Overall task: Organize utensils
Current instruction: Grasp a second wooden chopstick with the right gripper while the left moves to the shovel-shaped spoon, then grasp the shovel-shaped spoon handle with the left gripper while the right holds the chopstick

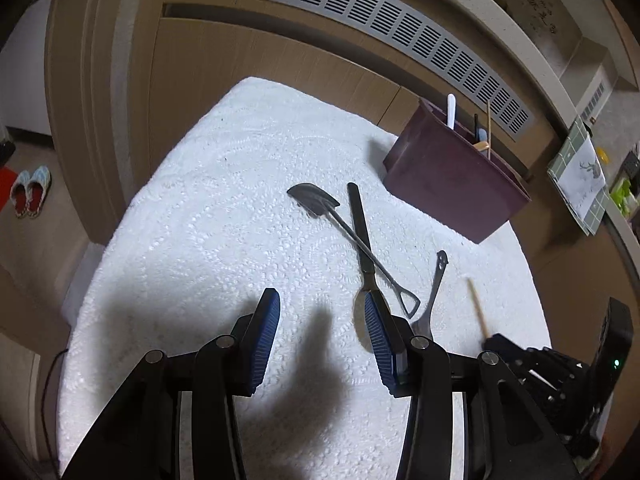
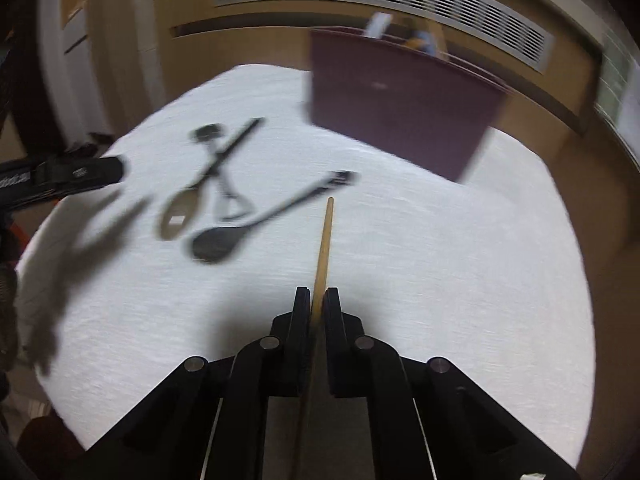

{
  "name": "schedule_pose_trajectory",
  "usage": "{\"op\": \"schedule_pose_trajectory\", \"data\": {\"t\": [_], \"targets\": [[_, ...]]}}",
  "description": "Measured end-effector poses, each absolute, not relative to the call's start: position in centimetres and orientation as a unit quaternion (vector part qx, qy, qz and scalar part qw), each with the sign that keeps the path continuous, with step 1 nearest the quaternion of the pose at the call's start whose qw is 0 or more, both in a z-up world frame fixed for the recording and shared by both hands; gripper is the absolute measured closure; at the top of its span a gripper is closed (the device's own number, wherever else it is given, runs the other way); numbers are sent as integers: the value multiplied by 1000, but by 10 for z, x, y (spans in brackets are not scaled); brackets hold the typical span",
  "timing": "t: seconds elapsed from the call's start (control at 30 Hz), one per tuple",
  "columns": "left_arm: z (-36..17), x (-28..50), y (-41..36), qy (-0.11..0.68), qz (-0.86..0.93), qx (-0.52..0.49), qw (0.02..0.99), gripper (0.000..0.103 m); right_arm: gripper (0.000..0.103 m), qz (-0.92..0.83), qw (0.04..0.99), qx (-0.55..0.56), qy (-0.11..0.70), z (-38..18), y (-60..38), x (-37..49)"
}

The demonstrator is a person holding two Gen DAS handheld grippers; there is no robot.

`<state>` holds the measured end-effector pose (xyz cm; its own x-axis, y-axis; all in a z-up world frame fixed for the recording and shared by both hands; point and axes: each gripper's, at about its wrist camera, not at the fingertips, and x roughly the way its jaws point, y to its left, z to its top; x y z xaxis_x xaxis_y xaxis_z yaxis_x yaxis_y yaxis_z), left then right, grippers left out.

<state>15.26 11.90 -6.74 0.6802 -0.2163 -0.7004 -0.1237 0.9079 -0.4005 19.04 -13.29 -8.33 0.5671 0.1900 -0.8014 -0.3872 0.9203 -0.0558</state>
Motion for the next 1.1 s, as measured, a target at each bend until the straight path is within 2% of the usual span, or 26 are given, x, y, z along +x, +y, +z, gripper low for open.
{"op": "schedule_pose_trajectory", "data": {"t": [0.17, 0.33, 0.57, 0.83, 0.97, 1.1], "targets": [[-66, 189, 111, 402, -27, -208, 891, 58, 94, 98, 885, -60, 452, -90, -204, 206], [-70, 240, 118, 411, 6, -226, 883, 58, 94, 119, 883, 2, 454, -90, -232, 206], [-78, 286, 95, 415, 26, -148, 897, 58, 91, 128, 890, 6, 437, -92, -230, 199], [-86, 246, 32, 410, -141, 12, 901, 58, 85, 137, 891, 4, 432, -93, -226, 199], [-78, 217, 45, 399, -173, -28, 900, 57, 85, 137, 892, 5, 431, -93, -227, 198], [-63, 198, 70, 380, -116, -83, 914, 57, 84, 136, 892, 3, 430, -93, -227, 198]]}}
